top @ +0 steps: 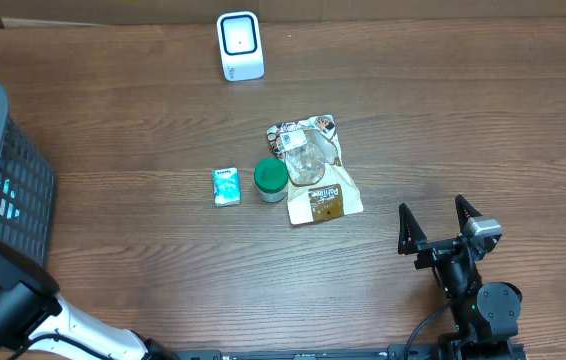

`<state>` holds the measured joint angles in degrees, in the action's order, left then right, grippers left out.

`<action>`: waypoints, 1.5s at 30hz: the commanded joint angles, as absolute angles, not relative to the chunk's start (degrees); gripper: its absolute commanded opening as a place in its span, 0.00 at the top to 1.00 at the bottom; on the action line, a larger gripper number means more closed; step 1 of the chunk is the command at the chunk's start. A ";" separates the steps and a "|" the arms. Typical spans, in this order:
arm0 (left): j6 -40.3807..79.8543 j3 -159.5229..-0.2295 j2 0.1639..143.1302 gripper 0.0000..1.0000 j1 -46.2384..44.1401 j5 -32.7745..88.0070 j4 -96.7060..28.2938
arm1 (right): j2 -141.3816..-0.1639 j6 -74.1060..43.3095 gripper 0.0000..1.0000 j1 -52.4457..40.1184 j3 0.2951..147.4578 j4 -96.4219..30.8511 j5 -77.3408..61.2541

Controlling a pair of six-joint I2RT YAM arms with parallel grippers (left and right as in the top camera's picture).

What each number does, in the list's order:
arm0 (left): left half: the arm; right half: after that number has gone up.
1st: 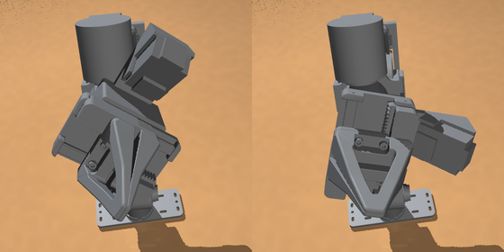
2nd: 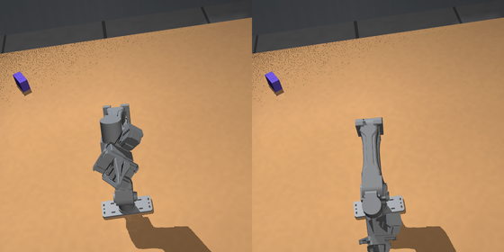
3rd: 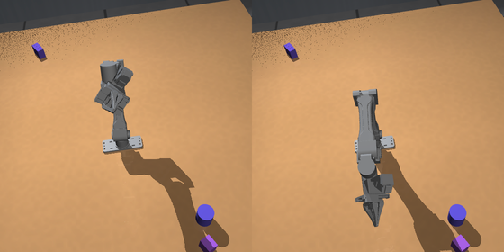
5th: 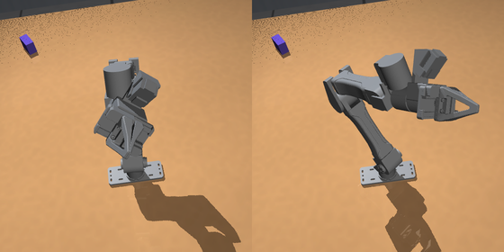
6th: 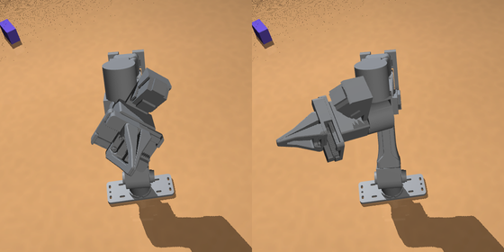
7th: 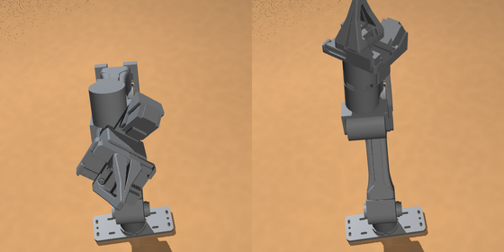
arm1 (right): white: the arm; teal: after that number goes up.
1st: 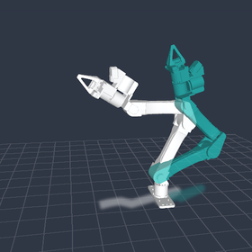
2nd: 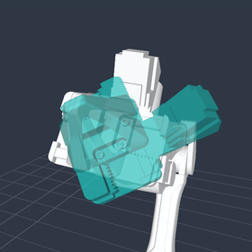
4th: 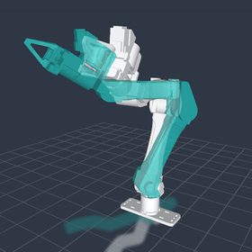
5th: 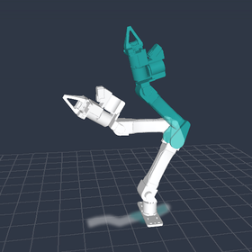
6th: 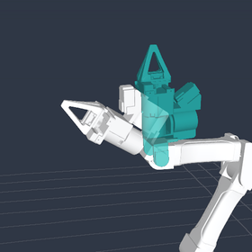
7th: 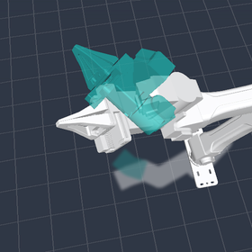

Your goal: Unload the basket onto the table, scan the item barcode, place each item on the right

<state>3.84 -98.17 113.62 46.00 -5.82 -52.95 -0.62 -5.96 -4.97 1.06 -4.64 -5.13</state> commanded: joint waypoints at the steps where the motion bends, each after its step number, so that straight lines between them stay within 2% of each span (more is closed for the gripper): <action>1: -4.08 -97.97 118.34 0.47 46.04 -6.42 -50.70 | -0.16 -6.13 0.00 -5.08 0.45 -4.40 -4.99; 15: -7.79 -97.97 123.39 0.49 46.04 -6.22 -35.62 | -0.16 -6.13 0.00 -5.08 0.45 -4.40 -4.99; 21: -9.17 -97.97 127.22 0.51 46.04 -6.17 -33.61 | -0.16 -6.13 0.00 -5.08 0.45 -4.40 -4.99; 24: -9.21 -97.97 128.68 0.60 46.04 -6.15 -32.93 | -0.16 -6.13 0.00 -5.08 0.45 -4.40 -4.99; 27: -9.21 -97.97 128.84 0.87 46.04 -6.17 -32.71 | -0.16 -6.13 0.00 -5.08 0.45 -4.40 -4.99; 28: -9.23 -98.00 128.84 0.94 46.04 -6.17 -32.69 | -0.16 -6.13 0.00 -5.08 0.45 -4.40 -4.99; 36: -7.75 -98.39 127.61 0.96 45.39 -6.57 -36.07 | -0.16 -6.13 0.00 -5.08 0.45 -4.40 -4.99; 41: 2.87 -98.43 122.50 0.96 45.34 -8.34 -38.04 | -0.16 -6.13 0.00 -5.08 0.45 -4.40 -4.99; 45: 4.97 -98.43 120.25 0.96 45.32 -8.32 -38.06 | -0.16 -6.13 0.00 -5.08 0.45 -4.40 -4.99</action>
